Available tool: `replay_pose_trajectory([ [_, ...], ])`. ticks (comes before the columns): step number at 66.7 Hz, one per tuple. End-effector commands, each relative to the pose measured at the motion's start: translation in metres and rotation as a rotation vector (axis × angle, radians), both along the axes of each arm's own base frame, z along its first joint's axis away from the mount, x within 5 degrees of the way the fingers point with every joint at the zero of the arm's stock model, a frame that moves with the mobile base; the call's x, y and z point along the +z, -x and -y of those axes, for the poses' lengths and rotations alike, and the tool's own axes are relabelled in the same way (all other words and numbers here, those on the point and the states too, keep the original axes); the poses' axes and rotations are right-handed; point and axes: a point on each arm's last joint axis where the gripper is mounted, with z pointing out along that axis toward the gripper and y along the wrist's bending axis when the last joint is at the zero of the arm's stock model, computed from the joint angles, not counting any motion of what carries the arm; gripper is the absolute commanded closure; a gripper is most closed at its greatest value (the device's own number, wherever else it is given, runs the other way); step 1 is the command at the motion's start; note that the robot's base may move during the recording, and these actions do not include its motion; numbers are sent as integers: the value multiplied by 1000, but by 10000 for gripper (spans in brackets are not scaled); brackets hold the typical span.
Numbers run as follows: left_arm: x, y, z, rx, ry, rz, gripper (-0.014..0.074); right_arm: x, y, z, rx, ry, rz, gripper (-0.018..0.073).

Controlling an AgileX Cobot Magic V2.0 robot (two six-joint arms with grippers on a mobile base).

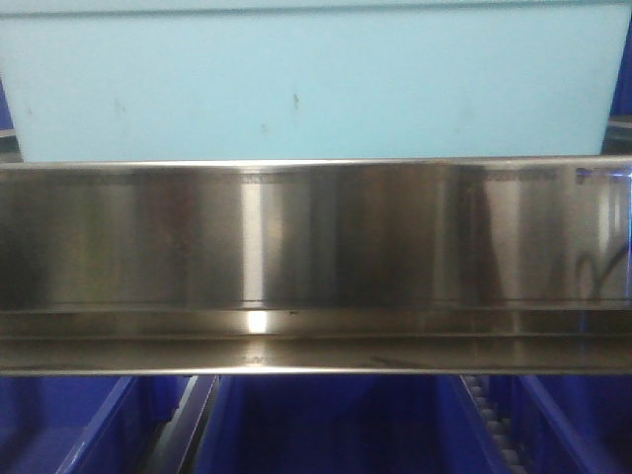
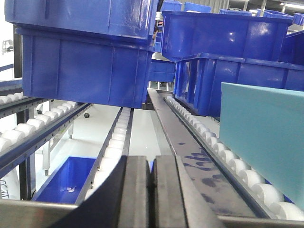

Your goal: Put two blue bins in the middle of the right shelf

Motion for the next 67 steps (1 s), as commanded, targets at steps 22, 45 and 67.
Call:
replay_pose_trajectory([
  [22,2,1,0,1,-4,23,707,1,0,0,-6,2,19,722],
  [45,2,1,0,1,-4,25,707,5,1,1,-8,7,60,722],
  [67,76,15,-2,13,2,-28,707,73,18,-2,10,8,38,722],
])
